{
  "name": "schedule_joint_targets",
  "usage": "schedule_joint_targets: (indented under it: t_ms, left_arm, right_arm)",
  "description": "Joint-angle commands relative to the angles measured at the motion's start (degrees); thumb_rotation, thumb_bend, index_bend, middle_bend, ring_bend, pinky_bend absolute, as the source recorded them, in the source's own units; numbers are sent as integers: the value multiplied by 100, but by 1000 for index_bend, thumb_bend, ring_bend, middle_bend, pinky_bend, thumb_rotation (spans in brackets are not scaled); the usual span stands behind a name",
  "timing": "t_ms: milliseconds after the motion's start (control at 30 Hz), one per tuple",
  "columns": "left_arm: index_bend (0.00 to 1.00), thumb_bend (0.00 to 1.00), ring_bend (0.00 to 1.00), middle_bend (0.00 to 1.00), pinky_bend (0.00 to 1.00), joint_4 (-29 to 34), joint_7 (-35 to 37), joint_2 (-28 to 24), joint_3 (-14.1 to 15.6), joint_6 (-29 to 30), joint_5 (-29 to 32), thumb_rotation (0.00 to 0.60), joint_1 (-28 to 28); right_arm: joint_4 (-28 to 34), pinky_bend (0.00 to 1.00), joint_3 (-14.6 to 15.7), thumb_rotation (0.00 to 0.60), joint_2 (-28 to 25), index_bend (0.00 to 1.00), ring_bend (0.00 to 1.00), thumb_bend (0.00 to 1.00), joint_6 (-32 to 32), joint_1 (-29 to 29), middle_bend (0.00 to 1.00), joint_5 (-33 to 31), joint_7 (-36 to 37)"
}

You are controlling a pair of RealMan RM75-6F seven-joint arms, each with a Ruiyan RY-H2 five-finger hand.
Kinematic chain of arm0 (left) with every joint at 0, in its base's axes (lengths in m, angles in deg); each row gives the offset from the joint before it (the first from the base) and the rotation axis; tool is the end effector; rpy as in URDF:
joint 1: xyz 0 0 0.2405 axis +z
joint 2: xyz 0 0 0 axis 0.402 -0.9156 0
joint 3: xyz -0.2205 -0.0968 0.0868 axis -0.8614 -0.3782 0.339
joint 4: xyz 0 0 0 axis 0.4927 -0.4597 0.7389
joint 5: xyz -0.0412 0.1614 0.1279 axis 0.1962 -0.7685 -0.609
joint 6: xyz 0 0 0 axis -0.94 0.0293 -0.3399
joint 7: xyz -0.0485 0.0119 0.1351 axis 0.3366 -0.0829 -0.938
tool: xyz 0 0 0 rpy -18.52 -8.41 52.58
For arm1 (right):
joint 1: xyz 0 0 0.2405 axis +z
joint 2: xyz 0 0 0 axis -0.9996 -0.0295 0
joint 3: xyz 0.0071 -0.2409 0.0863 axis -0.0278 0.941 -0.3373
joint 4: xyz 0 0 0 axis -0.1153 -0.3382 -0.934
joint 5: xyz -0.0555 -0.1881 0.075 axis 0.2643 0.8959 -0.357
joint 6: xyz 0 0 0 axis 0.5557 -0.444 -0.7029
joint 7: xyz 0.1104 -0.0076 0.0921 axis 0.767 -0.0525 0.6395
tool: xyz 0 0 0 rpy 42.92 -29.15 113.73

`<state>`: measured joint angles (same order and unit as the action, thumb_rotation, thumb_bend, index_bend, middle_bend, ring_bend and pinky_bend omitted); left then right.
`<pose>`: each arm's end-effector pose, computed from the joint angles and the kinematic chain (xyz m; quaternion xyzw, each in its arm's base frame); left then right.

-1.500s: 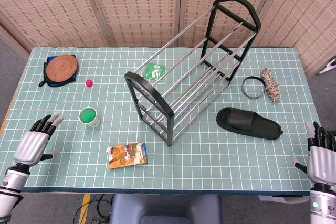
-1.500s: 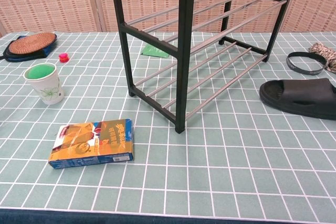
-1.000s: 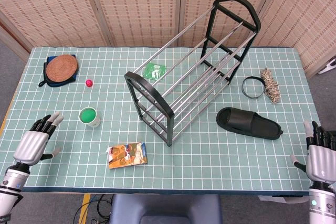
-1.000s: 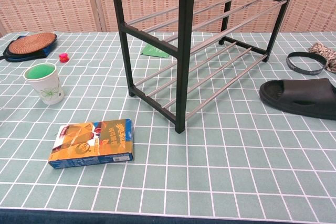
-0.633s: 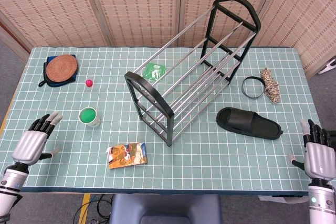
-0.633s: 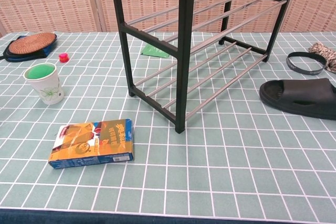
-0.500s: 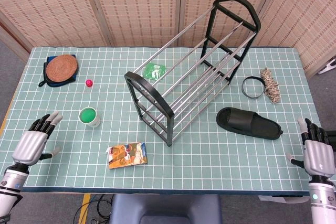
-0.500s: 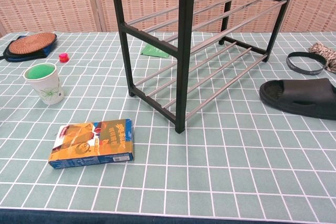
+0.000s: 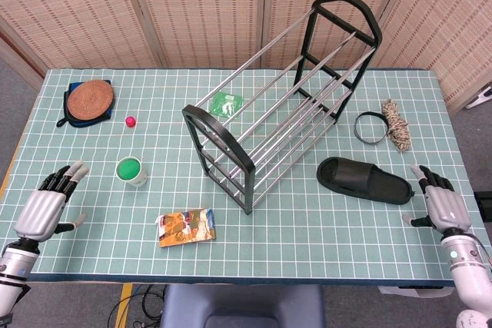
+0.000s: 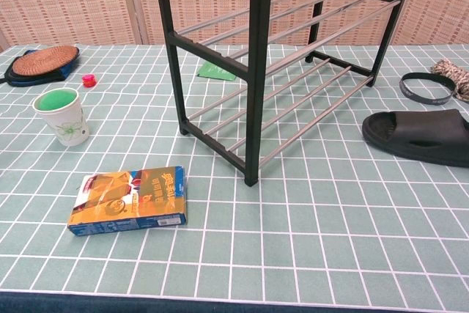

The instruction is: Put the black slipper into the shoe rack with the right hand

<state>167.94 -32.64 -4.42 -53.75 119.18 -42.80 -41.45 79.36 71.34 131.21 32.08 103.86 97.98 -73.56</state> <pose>-0.3078 0.2522 0.1412 -0.6793 -0.3551 -0.3619 0.5305 -0.3299 -0.2516 0.1397 0.5718 -0.5432 0.2381 0.5669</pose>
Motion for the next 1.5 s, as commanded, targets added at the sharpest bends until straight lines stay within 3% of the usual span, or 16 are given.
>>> schedule_joint_targets:
  t_ms: [33, 800, 1500]
  left_arm:
    - [0, 262, 0, 22, 107, 1, 35, -15, 2, 16, -14, 600, 6]
    - [0, 262, 0, 22, 108, 15, 158, -64, -7, 79, -37, 600, 39]
    - [0, 262, 0, 22, 108, 10, 280, -103, -6, 120, -81, 600, 54]
  right_arm:
    - [-231, 36, -32, 600, 9, 0, 0, 158, 307, 257, 0, -229, 94]
    - [-1311, 36, 228, 600, 336, 0, 0, 183, 1689, 1158, 0, -781, 546]
    - [-1961, 36, 457, 600, 699, 0, 0, 190, 2151, 1539, 0, -803, 893]
